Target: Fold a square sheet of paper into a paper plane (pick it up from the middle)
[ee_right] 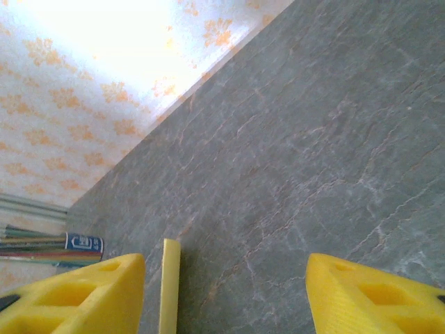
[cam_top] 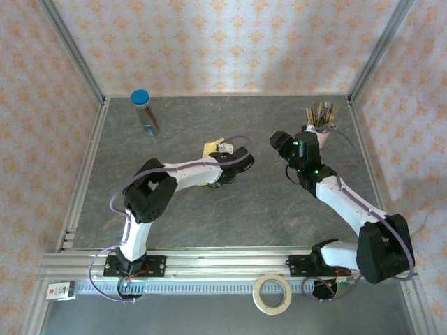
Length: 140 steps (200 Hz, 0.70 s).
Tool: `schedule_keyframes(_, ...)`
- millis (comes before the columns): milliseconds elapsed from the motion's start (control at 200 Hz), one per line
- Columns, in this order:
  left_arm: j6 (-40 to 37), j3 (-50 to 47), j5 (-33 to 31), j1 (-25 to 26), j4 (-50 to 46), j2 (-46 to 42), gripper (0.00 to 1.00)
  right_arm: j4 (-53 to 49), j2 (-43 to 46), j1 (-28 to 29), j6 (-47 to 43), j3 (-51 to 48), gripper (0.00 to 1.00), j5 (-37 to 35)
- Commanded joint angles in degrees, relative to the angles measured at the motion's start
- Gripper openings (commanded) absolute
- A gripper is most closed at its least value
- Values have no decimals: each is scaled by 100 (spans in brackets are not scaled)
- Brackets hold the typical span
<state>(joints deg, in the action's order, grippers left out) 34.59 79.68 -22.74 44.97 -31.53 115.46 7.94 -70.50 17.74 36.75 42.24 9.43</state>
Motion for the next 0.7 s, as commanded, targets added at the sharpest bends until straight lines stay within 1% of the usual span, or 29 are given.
schedule_keyframes(0, 319, -339, 1017, -31, 906, -260, 29, 137, 164, -32, 69, -71, 62, -332)
schedule_keyframes(75, 370, -531, 1383, -65, 1256, -415, 36, 115, 81, -32, 97, -36, 62, -246)
schedule_keyframes(150, 429, -677, 1582, -132, 1471, -567, 42, 140, -23, -35, 143, -14, 62, -100)
schedule_keyframes(225, 489, -946, 1730, -253, 1748, -1078, 51, 247, -132, -33, 155, -2, 61, 160)
schedule_keyframes(340, 626, -1518, 1954, -555, 2229, -1851, 61, 466, -418, -34, 118, 66, 56, 785)
schedule_keyframes(425, 786, -2043, 2043, -832, 2535, -2391, 69, 522, -789, -17, 119, 205, 48, 1367)
schedule_keyframes(500, 957, -2506, 2106, -1130, 2760, -2809, 76, 482, -1150, 137, 81, 370, 40, 1679)
schedule_keyframes(621, 1211, -3213, 2160, -1528, 2987, -3342, 87, 374, -1659, 638, -34, 637, 29, 1854)
schedule_keyframes(696, 1315, -3515, 2134, -1659, 3026, -3609, 92, 374, -2023, 998, -68, 793, 24, 1992)
